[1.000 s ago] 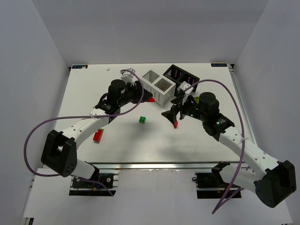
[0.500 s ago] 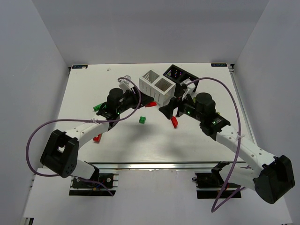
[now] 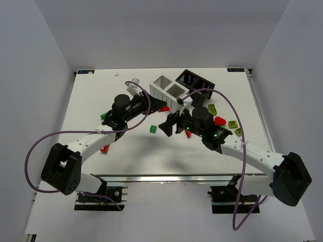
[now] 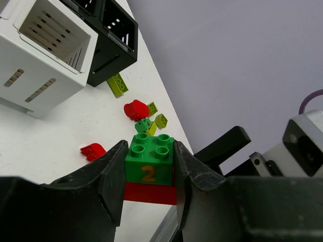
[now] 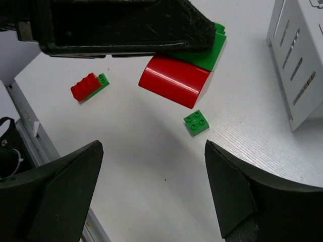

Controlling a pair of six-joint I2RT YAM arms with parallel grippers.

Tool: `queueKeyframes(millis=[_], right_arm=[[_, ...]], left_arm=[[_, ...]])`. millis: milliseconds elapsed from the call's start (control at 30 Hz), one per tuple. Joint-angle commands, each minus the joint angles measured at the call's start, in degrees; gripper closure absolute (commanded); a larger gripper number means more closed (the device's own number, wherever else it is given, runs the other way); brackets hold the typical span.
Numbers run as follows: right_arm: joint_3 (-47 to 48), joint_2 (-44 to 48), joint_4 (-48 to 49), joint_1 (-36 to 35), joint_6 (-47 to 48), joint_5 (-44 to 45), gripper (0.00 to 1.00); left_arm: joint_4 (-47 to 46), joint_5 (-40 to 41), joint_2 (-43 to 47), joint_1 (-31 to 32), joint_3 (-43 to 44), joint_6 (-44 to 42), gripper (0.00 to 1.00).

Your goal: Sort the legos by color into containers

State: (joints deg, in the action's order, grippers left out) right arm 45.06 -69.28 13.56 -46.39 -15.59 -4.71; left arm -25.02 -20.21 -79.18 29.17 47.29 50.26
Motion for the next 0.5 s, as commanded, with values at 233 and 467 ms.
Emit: queueKeyframes(millis=[233,467], right_arm=[[6.36,-4.73,4.63,-3.7,2.24,12.35,0.18],[5.04,-3.85,10.07,-5.37,5.48,18.5,0.22]], left_arm=[[-1.97,-1.15,0.25,1.68,-0.44,0.63,1.0],[-1.44,-0.71,0.69,1.68,-0.44,0.37,1.0]])
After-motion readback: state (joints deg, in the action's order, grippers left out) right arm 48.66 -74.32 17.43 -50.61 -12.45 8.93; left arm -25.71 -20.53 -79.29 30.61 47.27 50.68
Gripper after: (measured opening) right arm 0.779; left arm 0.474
